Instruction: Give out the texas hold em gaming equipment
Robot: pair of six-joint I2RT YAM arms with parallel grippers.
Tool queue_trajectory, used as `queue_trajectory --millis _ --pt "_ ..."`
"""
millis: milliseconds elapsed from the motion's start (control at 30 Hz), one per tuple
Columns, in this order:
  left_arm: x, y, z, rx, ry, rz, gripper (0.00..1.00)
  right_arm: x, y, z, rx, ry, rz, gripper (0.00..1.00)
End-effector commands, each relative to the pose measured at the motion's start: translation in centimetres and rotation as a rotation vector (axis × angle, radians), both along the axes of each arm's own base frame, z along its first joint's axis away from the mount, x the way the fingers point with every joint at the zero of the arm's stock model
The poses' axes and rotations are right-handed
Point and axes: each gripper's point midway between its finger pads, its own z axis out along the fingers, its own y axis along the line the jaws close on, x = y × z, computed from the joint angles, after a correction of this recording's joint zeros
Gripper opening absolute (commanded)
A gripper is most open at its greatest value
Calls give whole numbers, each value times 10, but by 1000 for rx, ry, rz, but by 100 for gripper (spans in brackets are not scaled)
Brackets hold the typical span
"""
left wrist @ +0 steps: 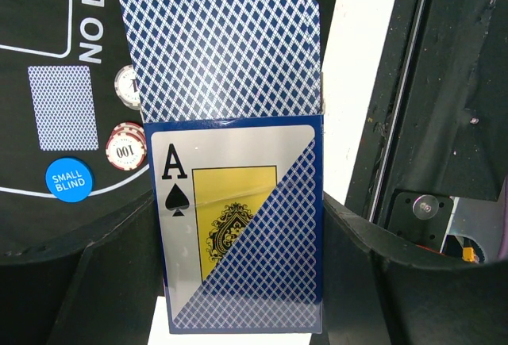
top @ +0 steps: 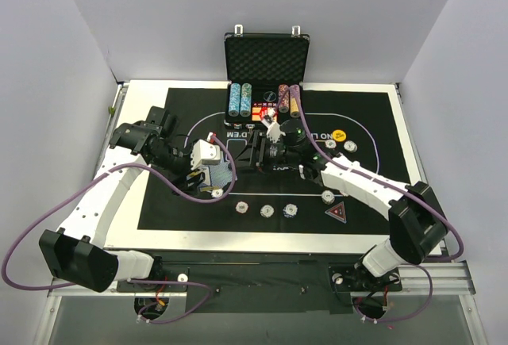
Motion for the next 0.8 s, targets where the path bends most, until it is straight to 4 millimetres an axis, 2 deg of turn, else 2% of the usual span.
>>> queue_trajectory --millis 0,133,233,367,567,600,667,767 --pt "8 -12 23 -73 -74 -19 3 -7 -2 37 104 -75 16 51" --pt "7 -10 22 -67 -73 -20 3 -11 0 42 113 -89 24 58" --pt "7 -11 22 -68 -76 -20 3 -18 9 39 98 -86 60 58" --pt "8 -11 22 -68 -73 -16 4 -18 20 39 101 -76 85 53" --pt "9 -11 23 -68 -76 -16 3 -17 19 38 104 -73 81 28" --pt "9 -11 23 -66 -76 -14 3 -17 18 38 103 -70 77 20" --pt "9 -11 23 -67 -77 -14 4 -17 15 36 101 -68 72 10" --pt "9 -11 24 -67 -77 -14 4 -16 10 36 97 -67 62 3"
